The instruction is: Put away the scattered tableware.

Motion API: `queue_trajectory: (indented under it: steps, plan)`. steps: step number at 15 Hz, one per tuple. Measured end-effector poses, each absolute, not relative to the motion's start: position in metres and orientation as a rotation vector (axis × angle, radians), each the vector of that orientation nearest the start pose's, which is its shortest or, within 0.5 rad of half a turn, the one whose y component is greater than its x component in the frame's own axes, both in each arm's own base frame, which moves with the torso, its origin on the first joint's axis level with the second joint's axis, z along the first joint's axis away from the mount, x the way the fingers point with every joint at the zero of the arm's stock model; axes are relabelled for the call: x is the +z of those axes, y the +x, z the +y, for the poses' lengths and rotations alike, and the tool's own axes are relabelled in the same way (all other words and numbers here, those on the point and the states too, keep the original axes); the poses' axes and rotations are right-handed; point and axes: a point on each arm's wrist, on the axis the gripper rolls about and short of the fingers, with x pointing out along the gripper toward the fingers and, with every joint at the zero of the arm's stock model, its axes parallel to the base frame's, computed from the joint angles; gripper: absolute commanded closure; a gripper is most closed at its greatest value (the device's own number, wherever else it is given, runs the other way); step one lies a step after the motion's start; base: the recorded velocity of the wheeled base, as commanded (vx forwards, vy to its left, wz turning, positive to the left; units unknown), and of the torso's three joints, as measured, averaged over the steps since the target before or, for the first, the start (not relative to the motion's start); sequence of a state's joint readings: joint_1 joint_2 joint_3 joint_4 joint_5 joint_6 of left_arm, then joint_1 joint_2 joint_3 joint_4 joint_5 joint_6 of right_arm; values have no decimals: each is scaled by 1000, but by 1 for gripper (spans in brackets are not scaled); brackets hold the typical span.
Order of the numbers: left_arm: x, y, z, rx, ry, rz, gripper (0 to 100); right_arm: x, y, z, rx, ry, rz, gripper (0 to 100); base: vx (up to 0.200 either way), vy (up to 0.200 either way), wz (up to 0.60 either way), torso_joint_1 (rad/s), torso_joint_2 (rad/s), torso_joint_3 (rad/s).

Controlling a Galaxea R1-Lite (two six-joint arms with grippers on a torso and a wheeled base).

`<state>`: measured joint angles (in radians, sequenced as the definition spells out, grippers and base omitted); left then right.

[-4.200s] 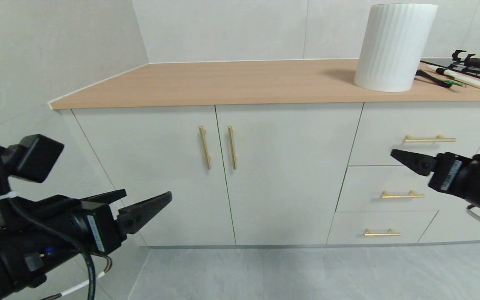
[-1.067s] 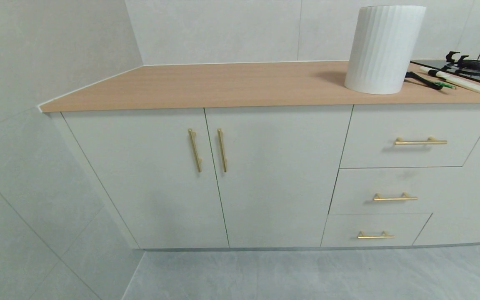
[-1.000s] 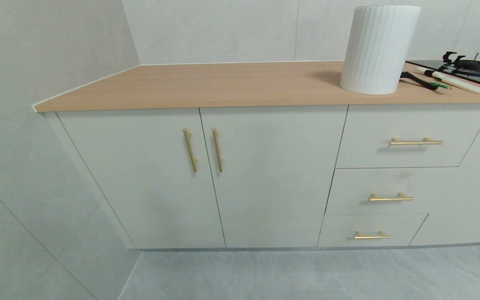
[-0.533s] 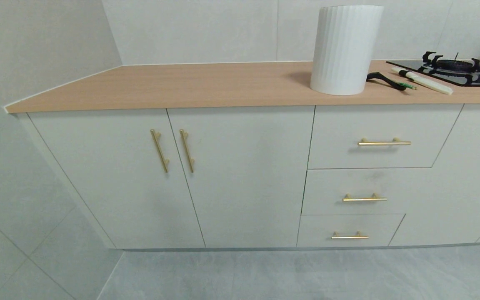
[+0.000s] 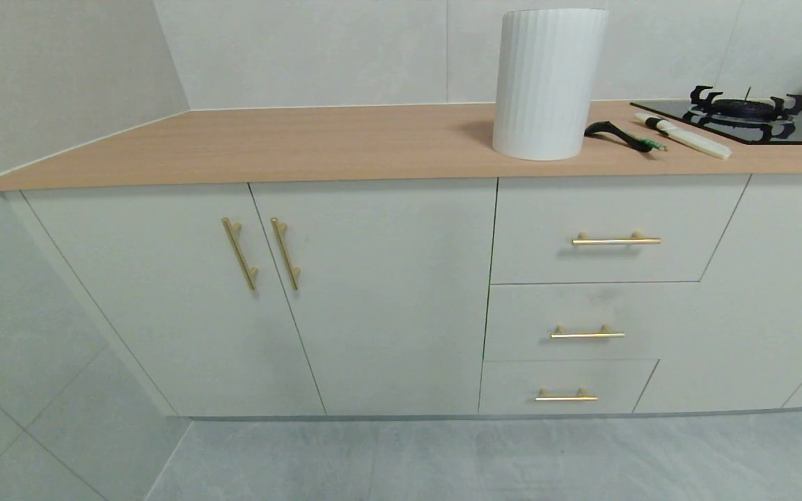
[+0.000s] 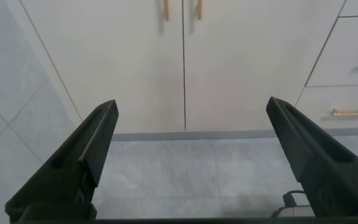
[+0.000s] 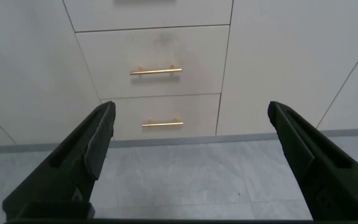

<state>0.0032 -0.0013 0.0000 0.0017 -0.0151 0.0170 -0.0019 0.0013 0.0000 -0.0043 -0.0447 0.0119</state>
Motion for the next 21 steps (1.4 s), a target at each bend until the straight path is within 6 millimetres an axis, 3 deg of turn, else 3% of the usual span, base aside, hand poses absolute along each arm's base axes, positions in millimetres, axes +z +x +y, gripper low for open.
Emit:
queue_trajectory:
  steps: [4, 9, 21]
  plan:
    - [75, -23, 0, -13, 17, 0, 0, 76, -23, -1, -47, 12, -3, 0, 0, 0, 0, 0, 0, 0]
    - [75, -23, 0, -12, 16, 1, 0, 76, -23, -1, -47, 12, -3, 0, 200, 0, 0, 1, 5, 4]
    - [75, -23, 0, -10, 10, 0, 0, 76, -23, -1, -46, -1, -3, 0, 0, 0, 0, 0, 0, 0]
